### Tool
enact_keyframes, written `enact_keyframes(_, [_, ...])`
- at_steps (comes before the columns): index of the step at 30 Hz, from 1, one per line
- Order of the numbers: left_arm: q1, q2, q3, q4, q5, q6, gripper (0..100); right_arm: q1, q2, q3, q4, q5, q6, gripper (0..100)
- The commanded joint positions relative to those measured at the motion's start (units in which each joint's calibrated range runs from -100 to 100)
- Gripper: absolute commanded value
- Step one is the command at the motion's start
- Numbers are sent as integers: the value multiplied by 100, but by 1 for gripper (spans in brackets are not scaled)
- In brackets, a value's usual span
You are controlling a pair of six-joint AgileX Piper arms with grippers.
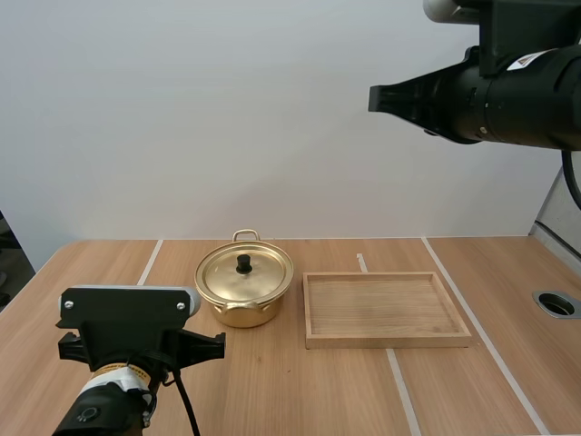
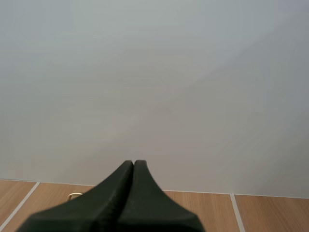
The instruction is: Open the pot, put the pineapple inside, and close it
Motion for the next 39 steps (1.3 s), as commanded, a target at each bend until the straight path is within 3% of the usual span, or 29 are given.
enact_keyframes(1, [3, -38, 13, 26, -120, 57, 0, -22, -67, -14, 11, -40, 8, 0])
enact_keyframes(18, [3, -38, 13, 26, -120, 57, 0, -22, -54, -1, 8, -40, 8, 0])
enact_keyframes(22, [3, -38, 13, 26, -120, 57, 0, -22, -403, 132, -426, 156, -3, 0])
enact_keyframes(26, [3, -38, 13, 26, -120, 57, 0, -22, -1144, 1064, -710, 128, -3, 0])
enact_keyframes(33, [3, -38, 13, 26, -120, 57, 0, -22, -2543, 3412, -526, -1899, 520, 0])
enact_keyframes(39, [3, -38, 13, 26, -120, 57, 0, -15, -3426, 4377, -603, -1892, 541, 0])
